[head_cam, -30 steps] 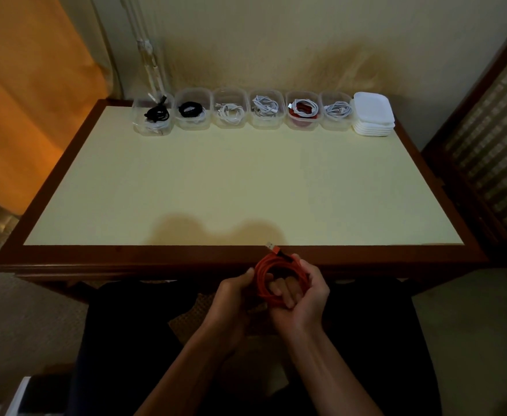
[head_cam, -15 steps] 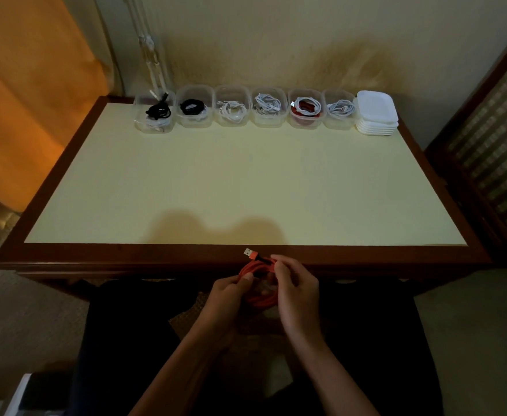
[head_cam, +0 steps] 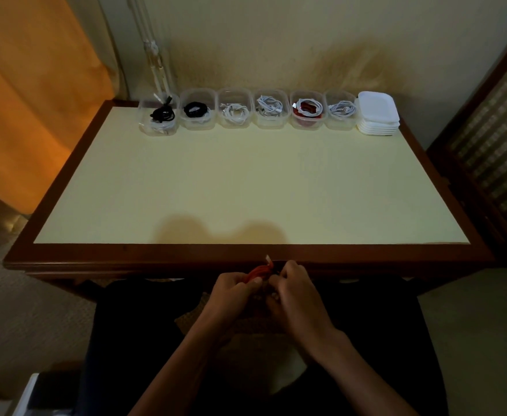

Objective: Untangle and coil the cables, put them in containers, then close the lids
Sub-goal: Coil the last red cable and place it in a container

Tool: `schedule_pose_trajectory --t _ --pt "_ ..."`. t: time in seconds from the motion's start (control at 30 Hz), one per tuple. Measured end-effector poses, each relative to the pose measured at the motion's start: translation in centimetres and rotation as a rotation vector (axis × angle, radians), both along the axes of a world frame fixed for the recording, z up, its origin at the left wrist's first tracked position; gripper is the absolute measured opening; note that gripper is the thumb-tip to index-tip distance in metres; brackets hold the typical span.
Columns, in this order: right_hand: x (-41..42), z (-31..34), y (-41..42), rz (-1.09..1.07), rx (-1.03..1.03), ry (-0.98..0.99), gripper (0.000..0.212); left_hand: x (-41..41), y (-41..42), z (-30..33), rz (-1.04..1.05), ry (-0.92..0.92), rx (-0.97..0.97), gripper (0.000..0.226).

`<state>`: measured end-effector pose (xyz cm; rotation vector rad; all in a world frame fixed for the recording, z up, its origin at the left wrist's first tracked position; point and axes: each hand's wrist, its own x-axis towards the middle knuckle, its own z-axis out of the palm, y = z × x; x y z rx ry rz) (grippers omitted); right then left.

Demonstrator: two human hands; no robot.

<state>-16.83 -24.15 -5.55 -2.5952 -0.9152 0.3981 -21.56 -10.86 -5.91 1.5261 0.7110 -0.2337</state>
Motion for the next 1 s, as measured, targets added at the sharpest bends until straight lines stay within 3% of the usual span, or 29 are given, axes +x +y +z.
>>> schedule_pose_trajectory --t 0.07,0.33,0.47,0.6,0.67,0.73,0.83,1.0 --pt "0.3 0.3 0.3 -0.071 0.057 0.094 0.018 -0.1 0.2 0.0 -0.009 -0.023 0.035 0.019" --pt "1.2 2.6 -0.6 -0.303 0.602 0.676 0.039 -0.4 2.3 -0.5 -0.062 -0.147 0.145 0.011" --pt "1.8 3.4 -0.8 -0.387 0.567 0.889 0.040 -0.3 2.2 -0.8 -0.144 -0.176 0.331 0.009" --pt "3.0 3.7 -1.7 -0.413 0.518 1.196 0.021 -0.1 3.2 -1.1 -0.201 -0.143 0.652 0.015" --pt "3.6 3.5 -2.2 -0.360 0.419 1.071 0.019 -0.1 4.2 -1.5 -0.197 -0.080 0.636 0.009" --pt "3.7 3.0 -2.3 -0.296 0.352 0.847 0.018 -0.1 4.9 -1.5 -0.133 -0.056 0.449 0.007" --pt "3.7 1.3 -2.2 -0.302 0.442 0.611 0.020 0.1 5.0 -1.0 -0.066 -0.078 0.105 0.019" --pt "3.3 -1.5 -1.7 -0.274 0.570 0.277 0.029 0.2 4.2 -0.3 -0.123 -0.188 -0.164 0.021"
